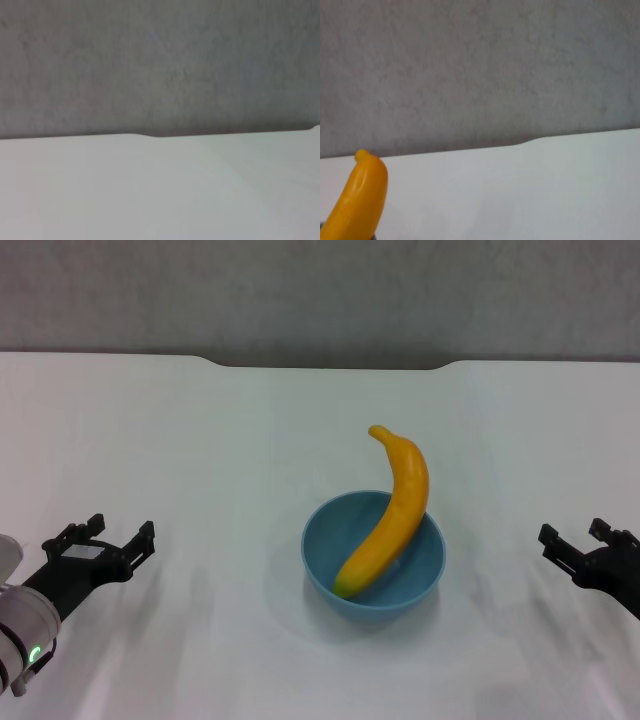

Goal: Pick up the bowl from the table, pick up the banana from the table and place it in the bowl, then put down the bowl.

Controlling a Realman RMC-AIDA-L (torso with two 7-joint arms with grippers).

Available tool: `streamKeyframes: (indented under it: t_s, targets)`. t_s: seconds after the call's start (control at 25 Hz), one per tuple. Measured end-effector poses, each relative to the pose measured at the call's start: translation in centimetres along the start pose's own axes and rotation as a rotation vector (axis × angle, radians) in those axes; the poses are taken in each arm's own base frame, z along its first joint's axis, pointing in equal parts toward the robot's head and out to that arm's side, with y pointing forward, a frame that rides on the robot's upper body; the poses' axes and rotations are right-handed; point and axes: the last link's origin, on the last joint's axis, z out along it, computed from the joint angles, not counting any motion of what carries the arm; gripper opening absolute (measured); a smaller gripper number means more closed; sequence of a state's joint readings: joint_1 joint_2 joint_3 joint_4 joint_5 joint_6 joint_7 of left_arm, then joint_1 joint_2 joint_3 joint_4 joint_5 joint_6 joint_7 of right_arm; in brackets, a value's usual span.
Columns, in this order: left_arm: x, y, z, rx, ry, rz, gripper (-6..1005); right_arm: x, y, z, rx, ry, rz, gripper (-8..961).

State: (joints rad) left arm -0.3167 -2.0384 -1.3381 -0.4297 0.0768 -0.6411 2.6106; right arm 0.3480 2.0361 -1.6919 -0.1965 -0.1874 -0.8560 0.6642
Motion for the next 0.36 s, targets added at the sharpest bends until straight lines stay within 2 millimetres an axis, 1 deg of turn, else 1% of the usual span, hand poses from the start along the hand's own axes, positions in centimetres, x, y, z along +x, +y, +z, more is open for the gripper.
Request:
streamKeyframes:
  t_s: [0.36]
  targets:
    - [0.23,0.18,0.28,-0.007,0.003,0.004,736,-0.03,0.15,0.34,-0.002,0.012,0.005,831]
